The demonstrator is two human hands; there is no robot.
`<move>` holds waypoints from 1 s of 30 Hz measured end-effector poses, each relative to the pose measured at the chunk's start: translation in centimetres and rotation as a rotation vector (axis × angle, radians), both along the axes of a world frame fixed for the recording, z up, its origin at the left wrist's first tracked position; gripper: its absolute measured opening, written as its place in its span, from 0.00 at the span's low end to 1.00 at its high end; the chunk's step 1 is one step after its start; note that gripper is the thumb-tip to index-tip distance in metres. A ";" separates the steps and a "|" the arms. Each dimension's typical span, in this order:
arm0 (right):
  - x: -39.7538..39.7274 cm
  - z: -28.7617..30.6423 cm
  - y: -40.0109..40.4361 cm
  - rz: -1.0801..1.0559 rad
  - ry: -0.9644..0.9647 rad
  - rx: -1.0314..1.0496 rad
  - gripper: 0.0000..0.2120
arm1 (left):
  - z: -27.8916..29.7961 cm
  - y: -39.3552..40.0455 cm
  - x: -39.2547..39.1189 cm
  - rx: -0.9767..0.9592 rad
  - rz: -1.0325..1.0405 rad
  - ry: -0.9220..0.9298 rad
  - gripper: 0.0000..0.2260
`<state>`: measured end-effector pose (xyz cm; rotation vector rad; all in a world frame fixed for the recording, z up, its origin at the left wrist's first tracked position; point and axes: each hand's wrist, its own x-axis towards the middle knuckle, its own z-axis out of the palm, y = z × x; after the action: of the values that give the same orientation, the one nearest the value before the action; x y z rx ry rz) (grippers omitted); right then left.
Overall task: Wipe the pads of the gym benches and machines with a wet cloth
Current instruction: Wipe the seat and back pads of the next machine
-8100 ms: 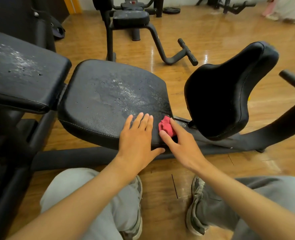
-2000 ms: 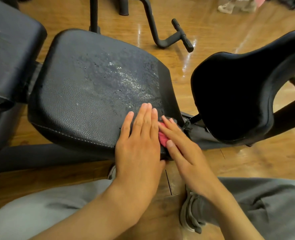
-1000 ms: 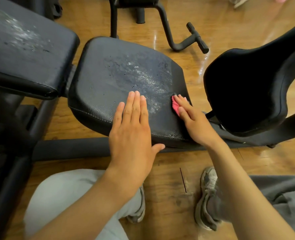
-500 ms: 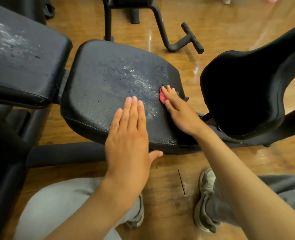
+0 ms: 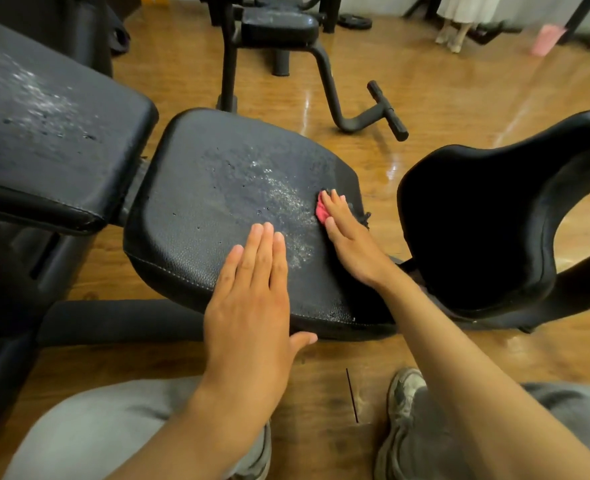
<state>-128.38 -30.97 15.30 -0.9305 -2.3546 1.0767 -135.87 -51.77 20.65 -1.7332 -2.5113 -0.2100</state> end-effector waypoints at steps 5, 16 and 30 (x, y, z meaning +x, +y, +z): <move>3.9 -1.0 -3.8 0.060 0.029 0.038 0.25 | -0.6 0.1 -0.1 0.030 -0.007 0.023 0.61; -3.3 -1.1 4.9 -0.097 0.068 -0.009 0.23 | -1.1 0.0 -0.8 0.009 0.001 -0.020 0.64; -4.8 -1.3 9.1 -0.146 0.046 -0.076 0.24 | -1.1 0.1 -1.0 0.002 -0.041 -0.106 0.61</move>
<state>-133.21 -21.85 14.01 -1.0755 -2.1850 1.1238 -136.85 -51.71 19.58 -1.8211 -2.5481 -0.3150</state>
